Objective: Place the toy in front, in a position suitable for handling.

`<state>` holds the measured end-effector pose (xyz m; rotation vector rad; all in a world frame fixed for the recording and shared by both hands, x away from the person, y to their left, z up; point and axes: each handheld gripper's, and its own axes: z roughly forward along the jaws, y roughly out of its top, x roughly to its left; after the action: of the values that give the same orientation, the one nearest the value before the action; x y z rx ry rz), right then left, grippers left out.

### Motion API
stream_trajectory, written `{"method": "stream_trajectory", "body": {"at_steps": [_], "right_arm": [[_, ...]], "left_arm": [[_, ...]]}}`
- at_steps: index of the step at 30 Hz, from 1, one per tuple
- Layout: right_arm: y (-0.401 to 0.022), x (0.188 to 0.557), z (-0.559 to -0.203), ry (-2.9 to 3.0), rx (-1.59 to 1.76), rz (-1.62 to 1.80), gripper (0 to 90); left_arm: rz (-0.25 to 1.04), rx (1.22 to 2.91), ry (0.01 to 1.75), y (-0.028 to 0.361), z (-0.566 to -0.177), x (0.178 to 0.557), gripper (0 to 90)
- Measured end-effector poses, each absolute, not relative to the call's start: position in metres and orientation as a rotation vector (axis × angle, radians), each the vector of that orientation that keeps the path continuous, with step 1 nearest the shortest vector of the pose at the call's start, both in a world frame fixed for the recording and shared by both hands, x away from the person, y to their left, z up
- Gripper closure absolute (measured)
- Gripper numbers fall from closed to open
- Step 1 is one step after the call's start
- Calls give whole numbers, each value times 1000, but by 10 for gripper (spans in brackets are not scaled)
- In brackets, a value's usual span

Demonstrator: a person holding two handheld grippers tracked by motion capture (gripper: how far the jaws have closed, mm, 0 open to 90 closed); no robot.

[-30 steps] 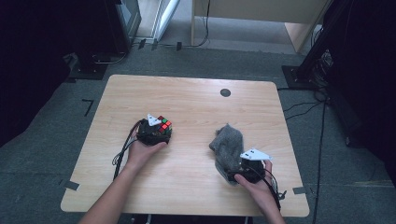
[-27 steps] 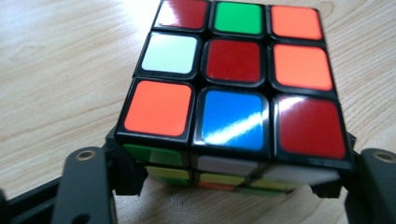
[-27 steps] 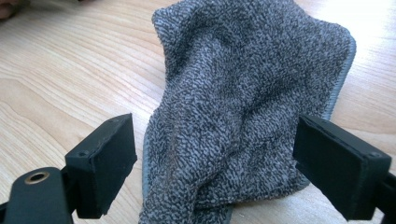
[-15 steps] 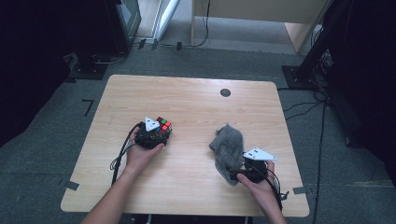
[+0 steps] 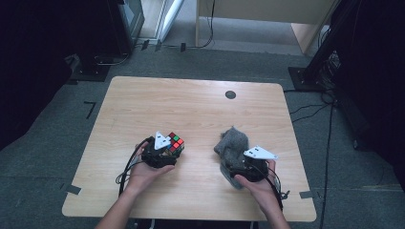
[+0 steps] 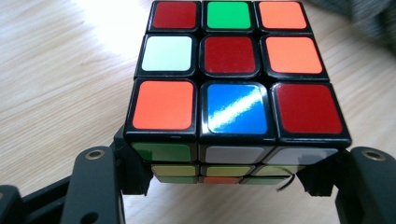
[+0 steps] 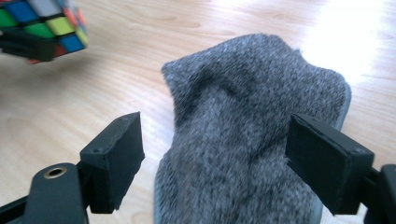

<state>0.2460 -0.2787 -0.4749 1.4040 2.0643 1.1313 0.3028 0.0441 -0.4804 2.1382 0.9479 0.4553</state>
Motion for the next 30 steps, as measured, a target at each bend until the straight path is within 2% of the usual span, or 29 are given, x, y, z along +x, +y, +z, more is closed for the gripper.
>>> {"method": "stream_trajectory", "body": {"at_steps": [5,12,18,23,30], "right_arm": [[-277,259,-485,2033,1447,1077,206],[-281,265,-508,2020,1514,1023,224],[-272,266,-516,2068,1470,986,291],[-274,267,-519,2096,1459,1031,389],[-274,265,-522,2076,1449,1056,420]], "left_arm": [[420,2060,975,50,-475,285,343],[421,2072,891,53,-479,267,343],[399,2074,875,48,-483,264,343],[373,2091,838,40,-483,260,343],[356,2077,802,36,-479,256,343]]}}
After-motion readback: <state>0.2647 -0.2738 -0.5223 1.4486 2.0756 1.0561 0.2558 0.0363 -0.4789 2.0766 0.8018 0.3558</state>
